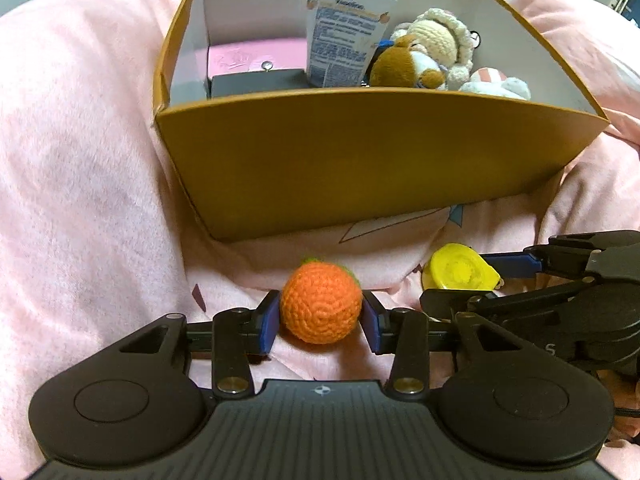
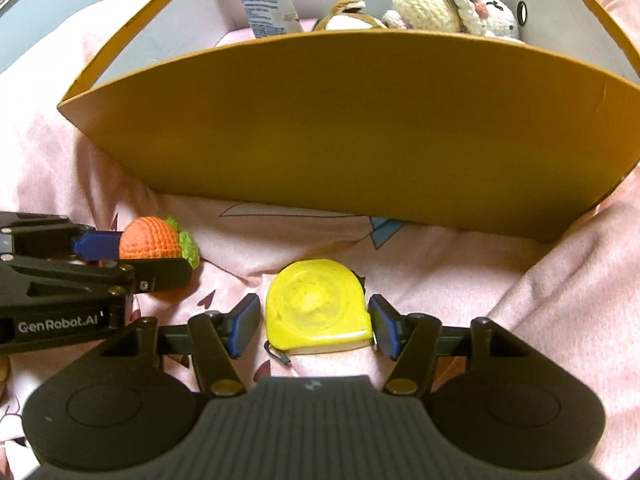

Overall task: Organize objects
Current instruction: 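Grasp the orange crocheted ball with the left gripper while the right gripper grasps the yellow tape measure, then lift the orange ball and tape measure and carry them over the orange box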

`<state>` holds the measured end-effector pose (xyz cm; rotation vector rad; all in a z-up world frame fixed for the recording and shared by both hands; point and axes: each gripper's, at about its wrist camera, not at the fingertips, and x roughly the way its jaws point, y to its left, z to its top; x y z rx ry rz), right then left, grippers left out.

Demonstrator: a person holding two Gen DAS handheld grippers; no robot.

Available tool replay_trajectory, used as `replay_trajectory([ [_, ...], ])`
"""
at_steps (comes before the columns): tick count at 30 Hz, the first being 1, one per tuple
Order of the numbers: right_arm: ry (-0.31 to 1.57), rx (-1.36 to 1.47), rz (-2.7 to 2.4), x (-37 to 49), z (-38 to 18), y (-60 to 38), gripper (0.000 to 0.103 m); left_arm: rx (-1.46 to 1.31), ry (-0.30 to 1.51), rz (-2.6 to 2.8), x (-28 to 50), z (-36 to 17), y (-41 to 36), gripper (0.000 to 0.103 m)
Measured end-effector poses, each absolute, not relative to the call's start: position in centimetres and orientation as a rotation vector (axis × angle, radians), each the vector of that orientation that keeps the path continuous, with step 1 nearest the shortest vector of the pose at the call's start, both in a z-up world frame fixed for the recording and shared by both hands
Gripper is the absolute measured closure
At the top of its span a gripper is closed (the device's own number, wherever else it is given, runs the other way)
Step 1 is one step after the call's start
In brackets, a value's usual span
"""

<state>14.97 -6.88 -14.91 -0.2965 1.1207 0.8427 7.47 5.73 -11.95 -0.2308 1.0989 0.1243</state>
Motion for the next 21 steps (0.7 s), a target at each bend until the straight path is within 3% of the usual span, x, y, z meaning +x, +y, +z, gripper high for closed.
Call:
replay_trajectory([
  [21,1.039,-0.237,0.808,13.7,-11.8,-8.4,0.047,-0.212,1.025,0.119,6.5,-9.3,5.0,0.056],
])
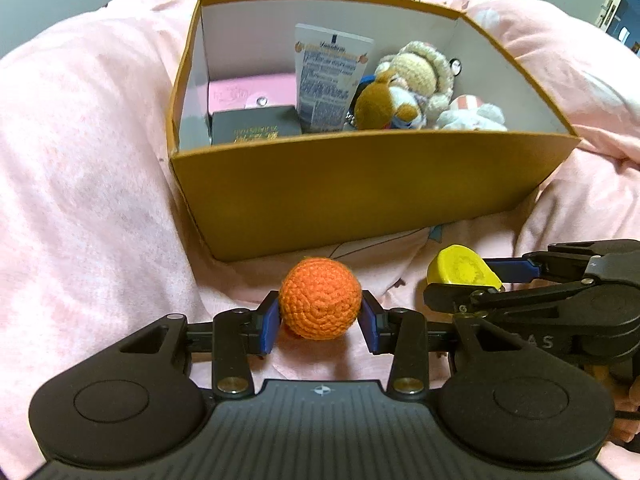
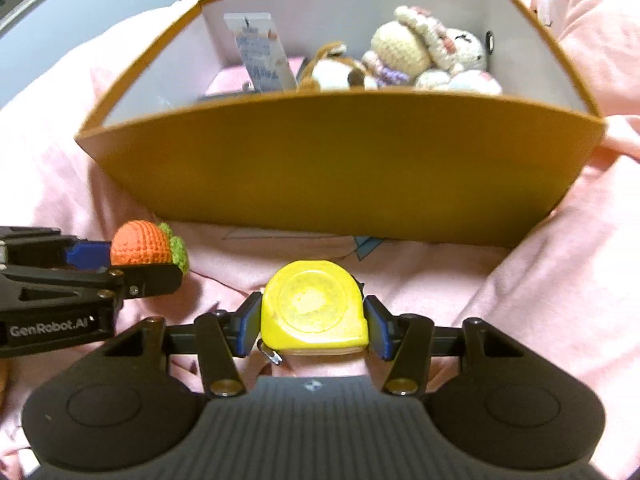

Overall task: Organize objects
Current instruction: 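Lift the orange ball and tape measure and carry them over the orange box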

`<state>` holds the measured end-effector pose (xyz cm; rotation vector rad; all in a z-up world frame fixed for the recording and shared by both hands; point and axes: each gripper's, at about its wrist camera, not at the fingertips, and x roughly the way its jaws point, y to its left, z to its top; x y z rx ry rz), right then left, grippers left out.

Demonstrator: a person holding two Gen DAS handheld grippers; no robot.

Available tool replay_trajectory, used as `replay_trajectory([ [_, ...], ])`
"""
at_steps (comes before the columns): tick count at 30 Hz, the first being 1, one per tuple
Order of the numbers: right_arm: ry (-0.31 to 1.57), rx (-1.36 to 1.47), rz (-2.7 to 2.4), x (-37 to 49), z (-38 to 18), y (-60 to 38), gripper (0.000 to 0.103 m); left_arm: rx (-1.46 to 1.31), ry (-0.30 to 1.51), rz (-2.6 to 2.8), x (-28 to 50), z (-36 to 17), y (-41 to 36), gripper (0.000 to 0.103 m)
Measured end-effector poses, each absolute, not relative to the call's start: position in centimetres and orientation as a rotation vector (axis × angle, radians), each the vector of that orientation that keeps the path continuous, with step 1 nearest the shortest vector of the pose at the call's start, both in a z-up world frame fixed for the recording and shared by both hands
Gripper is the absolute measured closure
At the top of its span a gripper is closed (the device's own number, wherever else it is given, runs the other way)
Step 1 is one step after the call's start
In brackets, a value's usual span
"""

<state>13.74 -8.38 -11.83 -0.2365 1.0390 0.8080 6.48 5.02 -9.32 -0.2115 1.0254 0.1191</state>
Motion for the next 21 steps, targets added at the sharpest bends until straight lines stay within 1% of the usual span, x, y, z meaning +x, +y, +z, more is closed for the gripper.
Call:
replay_trajectory([
  [3,1.007,-0.211,0.818,13.3,-10.0,-9.4,0.047,-0.206,1.012,0.108,6.2,-8.3,4.9,0.056],
  [6,0.959,-0.18,0.831,12.8,-7.8,-12.5,0.047,-0.216,0.992,0.077,6.0,-7.0,4.6,0.056],
  [8,0.928,-0.159,0.84,13.7,-6.1,-11.7,0.047,-0.22,0.968,0.045,5.8,-5.7,4.4,0.056],
  [10,0.888,-0.142,0.847,11.6,-4.9,-13.5,0.047,-0.227,0.937,0.009,5.7,-4.2,4.3,0.056],
  [14,0.813,-0.124,0.854,12.6,-1.8,-13.0,0.047,-0.261,0.885,-0.038,6.0,-1.6,4.7,0.056],
  [21,0.77,-0.107,0.883,15.9,0.3,-11.2,0.047,-0.29,0.792,-0.048,8.0,2.6,7.0,0.056],
])
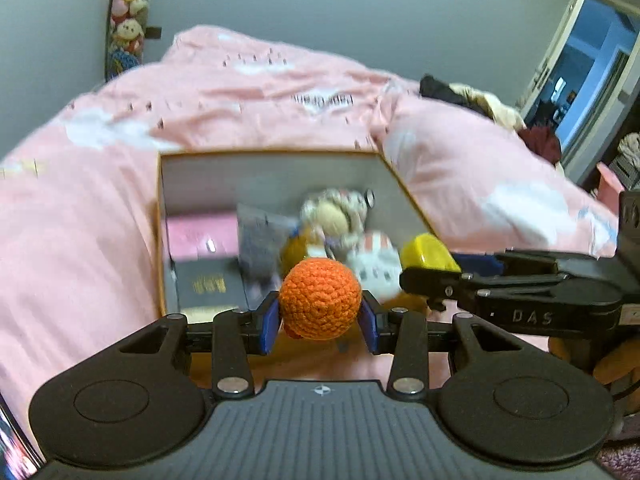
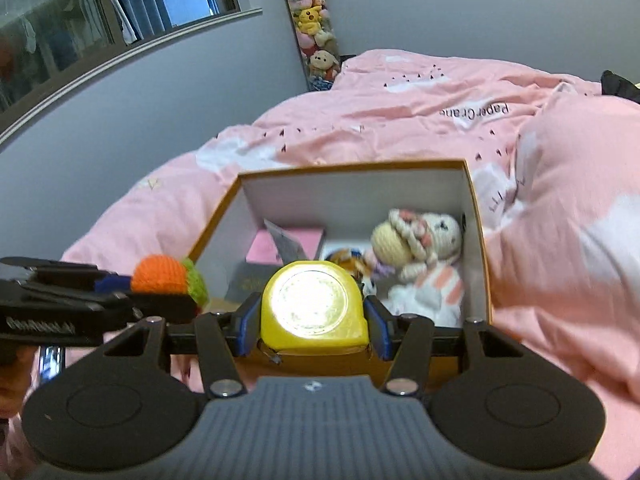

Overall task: Organize objects
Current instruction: 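Lift the orange ball and tape measure and carry them over the orange box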

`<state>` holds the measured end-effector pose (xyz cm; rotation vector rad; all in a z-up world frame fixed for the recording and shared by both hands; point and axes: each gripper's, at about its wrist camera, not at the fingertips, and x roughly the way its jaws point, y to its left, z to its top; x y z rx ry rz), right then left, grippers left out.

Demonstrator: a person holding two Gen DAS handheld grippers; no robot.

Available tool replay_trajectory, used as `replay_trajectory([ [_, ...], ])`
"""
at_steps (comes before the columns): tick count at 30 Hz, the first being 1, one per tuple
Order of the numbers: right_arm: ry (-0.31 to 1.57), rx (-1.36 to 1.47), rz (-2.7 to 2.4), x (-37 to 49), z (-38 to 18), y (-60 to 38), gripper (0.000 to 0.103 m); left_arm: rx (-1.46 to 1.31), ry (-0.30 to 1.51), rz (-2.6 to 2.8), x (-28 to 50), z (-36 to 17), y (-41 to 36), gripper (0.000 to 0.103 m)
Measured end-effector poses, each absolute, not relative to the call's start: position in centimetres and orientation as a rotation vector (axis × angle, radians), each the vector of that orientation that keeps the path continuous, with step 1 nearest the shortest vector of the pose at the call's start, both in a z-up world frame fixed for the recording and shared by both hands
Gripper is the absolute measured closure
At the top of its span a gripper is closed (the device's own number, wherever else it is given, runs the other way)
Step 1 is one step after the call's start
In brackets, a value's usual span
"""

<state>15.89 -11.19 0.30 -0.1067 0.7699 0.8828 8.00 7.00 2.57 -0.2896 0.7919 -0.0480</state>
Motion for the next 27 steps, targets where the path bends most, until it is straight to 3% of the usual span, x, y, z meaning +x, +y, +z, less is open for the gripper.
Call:
replay_trajectory([
  [12,0.856,-0.044,0.899,24.9,0.7,-5.5,0.047,-0.249,0.756,0.037,16.2,4.7,12.2,0.056],
  [27,1.049,-0.268,0.904,32.1,-7.9,4.7,0.047,-0.32,0.892,-0.007,23.6,-0.3,15.2,0.056],
])
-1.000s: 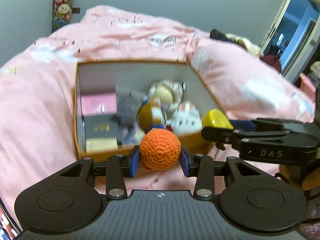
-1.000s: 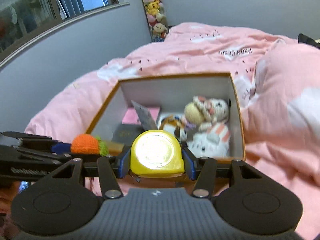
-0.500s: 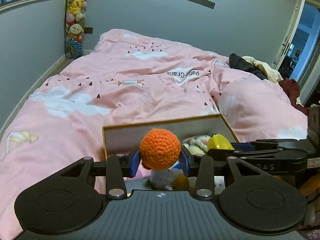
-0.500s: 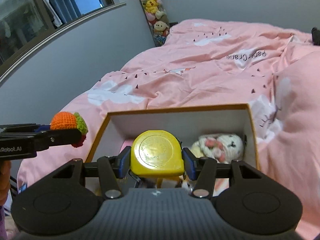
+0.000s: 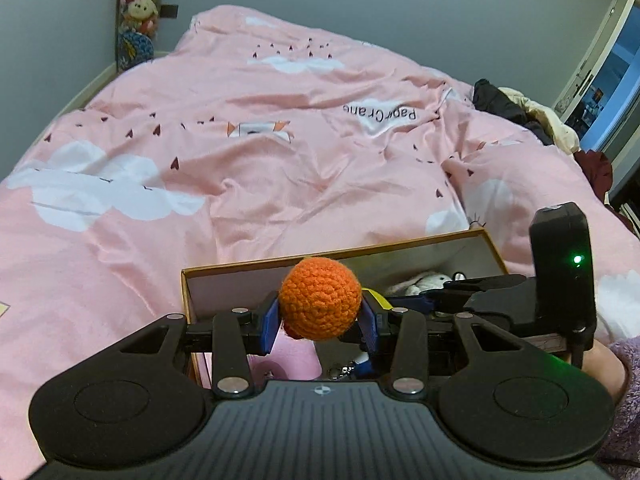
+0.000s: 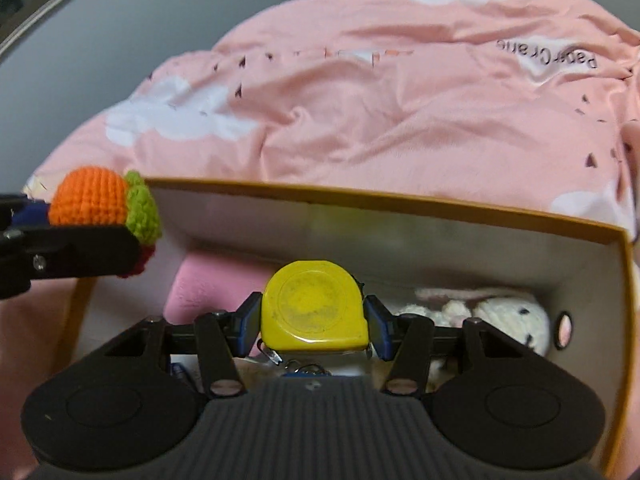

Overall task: Organize objects
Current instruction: 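Lift the orange ball and tape measure and carry them over the orange box, then lower the tape measure into the box while the left gripper lowers the orange ball in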

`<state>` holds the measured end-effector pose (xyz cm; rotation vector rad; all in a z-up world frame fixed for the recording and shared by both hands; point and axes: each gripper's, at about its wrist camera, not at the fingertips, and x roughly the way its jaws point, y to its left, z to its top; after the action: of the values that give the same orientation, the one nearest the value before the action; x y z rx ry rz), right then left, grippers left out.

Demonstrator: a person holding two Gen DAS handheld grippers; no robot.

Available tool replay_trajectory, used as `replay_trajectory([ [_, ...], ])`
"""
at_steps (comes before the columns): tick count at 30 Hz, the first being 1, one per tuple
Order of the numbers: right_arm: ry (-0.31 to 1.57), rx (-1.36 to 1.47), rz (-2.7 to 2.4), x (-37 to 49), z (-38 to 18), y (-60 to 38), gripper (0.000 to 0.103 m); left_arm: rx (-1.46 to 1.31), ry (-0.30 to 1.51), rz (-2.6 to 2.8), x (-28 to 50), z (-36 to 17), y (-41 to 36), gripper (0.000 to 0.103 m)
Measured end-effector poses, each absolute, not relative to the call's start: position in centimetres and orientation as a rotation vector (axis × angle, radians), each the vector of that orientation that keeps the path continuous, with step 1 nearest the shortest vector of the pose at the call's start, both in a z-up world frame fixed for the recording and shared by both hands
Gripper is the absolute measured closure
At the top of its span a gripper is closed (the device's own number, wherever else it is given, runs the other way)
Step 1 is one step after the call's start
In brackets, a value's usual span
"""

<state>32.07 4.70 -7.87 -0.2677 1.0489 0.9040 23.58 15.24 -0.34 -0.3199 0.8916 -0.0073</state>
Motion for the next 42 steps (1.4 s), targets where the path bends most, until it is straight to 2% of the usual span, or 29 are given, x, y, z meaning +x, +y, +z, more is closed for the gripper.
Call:
replay_trajectory([
  [11,0.998,-0.517,0.9,31.7,-9.3,7.3,0.048,-0.33,0.938,-0.039,25.3,-2.0,15.3,0.056],
  [18,1.033,-0.455,0.931,31.9,-8.7,6.4,0.041,-0.336,0.965,-0.04,25.5,-2.6,15.5,0.056],
  [21,1.037,-0.432,0.929,31.8,-8.3,5.9,0.041,-0.34,0.973,-0.038,25.4,-2.9,15.5,0.056],
  [26,1.047,-0.374,0.936,31.7,-7.2,4.5,0.055,-0.343,0.984,-0.039,25.5,-3.1,15.6,0.056],
  [31,1.033,-0.361,0.955,31.4,-6.2,3.1,0.065,-0.34,1.012,-0.052,25.7,-3.6,15.5,0.056],
  [42,0.959,-0.269,0.902,30.3,-4.5,-0.2,0.064,-0.364,1.071,-0.09,27.2,-5.3,14.8,0.056],
])
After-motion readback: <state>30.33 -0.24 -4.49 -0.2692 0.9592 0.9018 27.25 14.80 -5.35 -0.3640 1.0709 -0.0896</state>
